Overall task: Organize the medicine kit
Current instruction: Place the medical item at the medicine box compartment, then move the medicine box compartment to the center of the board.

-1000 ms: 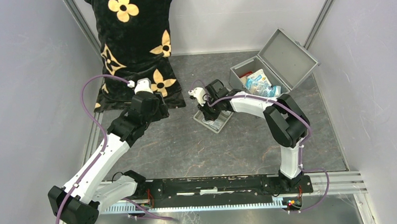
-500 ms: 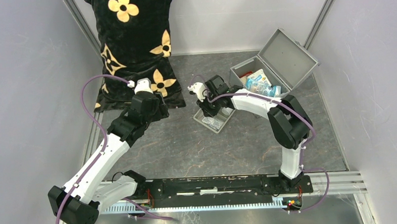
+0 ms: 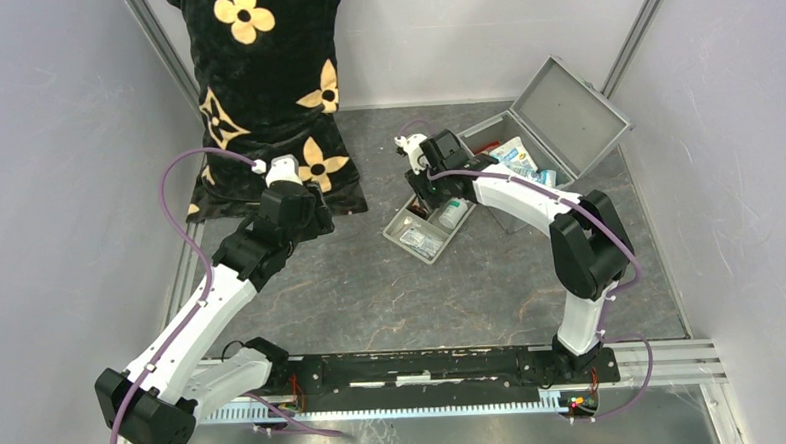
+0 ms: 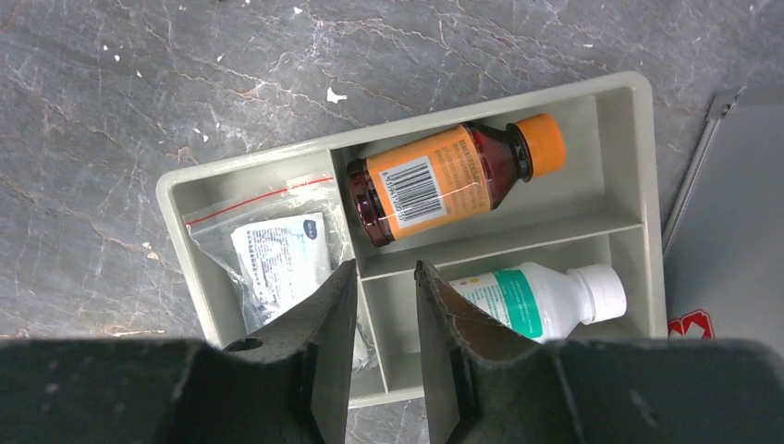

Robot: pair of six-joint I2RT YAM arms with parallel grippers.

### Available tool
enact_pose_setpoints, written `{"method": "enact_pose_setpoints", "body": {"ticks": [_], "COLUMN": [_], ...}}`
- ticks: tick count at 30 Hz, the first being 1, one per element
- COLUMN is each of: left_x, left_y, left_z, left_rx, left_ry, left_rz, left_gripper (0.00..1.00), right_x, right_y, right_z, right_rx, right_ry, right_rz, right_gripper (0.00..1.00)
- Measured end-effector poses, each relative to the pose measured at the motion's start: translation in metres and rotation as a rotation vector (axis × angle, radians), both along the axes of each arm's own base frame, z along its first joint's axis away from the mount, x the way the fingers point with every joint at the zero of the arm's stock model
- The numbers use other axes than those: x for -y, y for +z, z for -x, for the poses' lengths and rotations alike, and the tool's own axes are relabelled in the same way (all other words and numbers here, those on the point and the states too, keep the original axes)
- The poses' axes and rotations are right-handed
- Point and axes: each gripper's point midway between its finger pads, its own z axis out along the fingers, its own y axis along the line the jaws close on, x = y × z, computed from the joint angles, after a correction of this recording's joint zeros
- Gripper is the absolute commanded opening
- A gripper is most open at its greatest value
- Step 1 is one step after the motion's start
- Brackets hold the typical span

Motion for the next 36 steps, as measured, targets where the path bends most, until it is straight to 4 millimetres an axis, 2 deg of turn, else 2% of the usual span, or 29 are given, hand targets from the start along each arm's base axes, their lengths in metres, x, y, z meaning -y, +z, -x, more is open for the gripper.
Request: {"method": "enact_pose_setpoints", "body": {"ticks": [5,12,20,23,27,33,36], "left_x": [-0.001,-0.002,-0.002,-0.002,-0.001,-0.002,-0.001], "left_y": [0.000,0.000,0.000,0.000,0.000,-0.001,-0.001], "left_z": [0.000,0.000,-0.001,-0.001,-0.001,-0.001,-0.001], "left_rx": [0.001,0.002,0.003,0.003,0.002,0.000,0.000], "left_ry": [0.004,0.008,0.008,0.008,0.007,0.008,0.008], "left_rz": [-0.002,-0.005,-0.005,-0.005,-0.005,-0.006,-0.006], "left_gripper": [0.71,0.71,0.71,0.71,0.71,0.71,0.71], "right_x": [0.002,0.006,0.012,0.013,0.013,0.014,0.012], "right_y": [-0.005,-0.031,-0.042,-0.049,-0.062,-0.077,-0.078], "right_z": [0.000,0.017,0.023,0.023,0.022,0.024,0.023], "right_rx": [-0.026,-0.125,-0.156,-0.162,-0.180,-0.206,-0.205], "right_ry": [-0.035,-0.001,0.023,0.033,0.046,0.065,0.073], "right_rz": [-0.008,0.037,0.081,0.096,0.117,0.142,0.142], "right_gripper": [0.38,0.38,0.35,0.32,0.21,0.18,0.11]}}
